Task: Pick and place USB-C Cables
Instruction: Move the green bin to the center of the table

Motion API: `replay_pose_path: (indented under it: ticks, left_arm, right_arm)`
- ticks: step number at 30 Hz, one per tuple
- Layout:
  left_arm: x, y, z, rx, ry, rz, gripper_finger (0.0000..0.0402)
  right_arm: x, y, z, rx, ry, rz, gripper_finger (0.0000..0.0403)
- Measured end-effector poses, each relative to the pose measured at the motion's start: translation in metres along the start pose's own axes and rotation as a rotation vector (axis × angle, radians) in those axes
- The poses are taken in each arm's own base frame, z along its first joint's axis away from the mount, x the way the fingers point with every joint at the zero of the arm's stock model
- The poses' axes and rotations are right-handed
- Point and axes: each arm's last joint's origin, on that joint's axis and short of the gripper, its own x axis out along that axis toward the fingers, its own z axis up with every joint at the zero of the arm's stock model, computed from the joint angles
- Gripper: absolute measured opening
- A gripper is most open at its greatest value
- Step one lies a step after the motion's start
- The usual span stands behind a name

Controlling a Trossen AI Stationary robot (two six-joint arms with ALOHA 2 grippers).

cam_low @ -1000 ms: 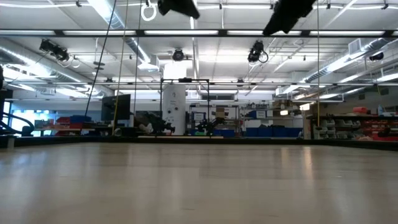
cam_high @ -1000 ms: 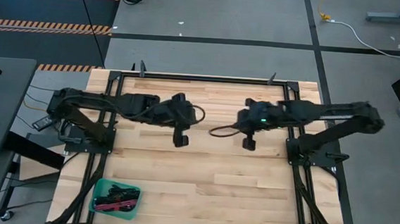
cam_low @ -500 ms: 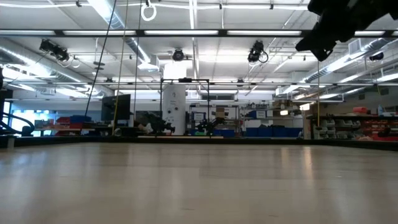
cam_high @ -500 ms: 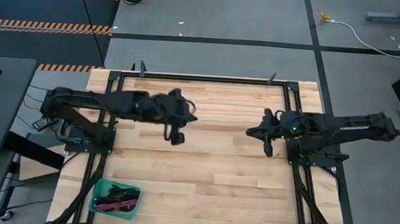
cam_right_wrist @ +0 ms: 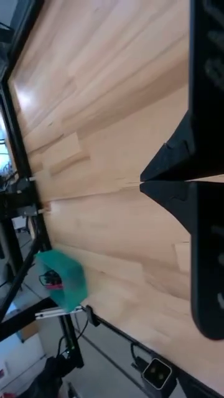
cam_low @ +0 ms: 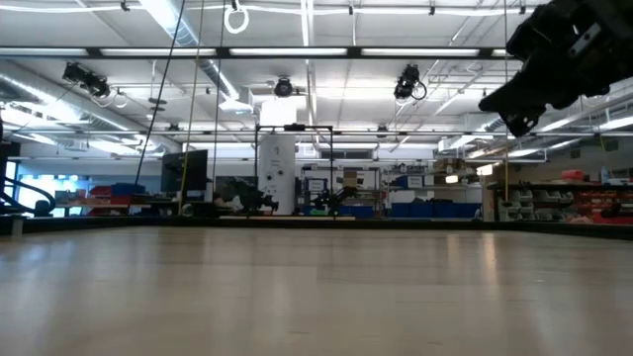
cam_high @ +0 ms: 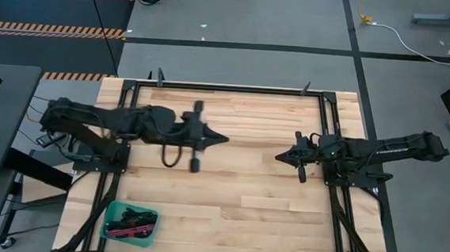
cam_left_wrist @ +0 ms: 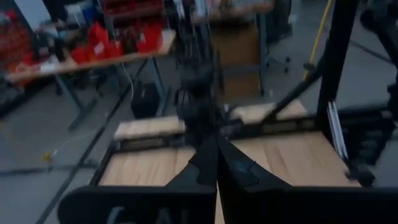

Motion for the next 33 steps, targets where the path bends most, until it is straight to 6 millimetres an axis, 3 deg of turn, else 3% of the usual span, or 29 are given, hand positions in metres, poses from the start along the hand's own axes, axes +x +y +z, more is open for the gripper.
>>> replay_pose_path:
  ticks: [6,13,15,19,21,24,29,33]
  left_arm:
    - [0.038,0.014,0.008,0.011,-0.250,0.039,0.0003]
    - [0.052,0.036,-0.013,-0.050,-0.181,0.007,0.0002]
    - [0.055,0.035,-0.031,-0.064,-0.211,-0.007,0.0002]
    - [0.057,0.032,-0.092,-0.104,-0.273,0.009,0.0002]
    - [0.047,0.035,-0.121,-0.139,-0.278,0.029,0.0002]
    - [0.018,0.043,-0.145,-0.189,-0.279,0.064,0.0002]
    - [-0.041,0.039,-0.168,-0.210,-0.330,0.051,0.0001]
    - [-0.076,0.036,-0.187,-0.234,-0.366,0.087,0.0001]
  right_arm:
    - [0.005,-0.006,-0.022,0.032,-0.024,0.009,0.0002]
    - [0.006,-0.008,-0.031,0.049,-0.007,0.022,0.0003]
    - [0.006,-0.007,-0.030,0.052,-0.017,0.029,0.0003]
    - [0.006,-0.007,-0.031,0.080,-0.012,0.035,0.0003]
    - [0.007,-0.007,-0.031,0.080,-0.009,0.040,0.0004]
    - [0.007,-0.006,-0.031,0.077,-0.005,0.037,0.0004]
    - [0.007,-0.006,-0.031,0.069,-0.007,0.031,0.0004]
    - [0.007,-0.007,-0.030,0.053,-0.029,-0.003,0.0004]
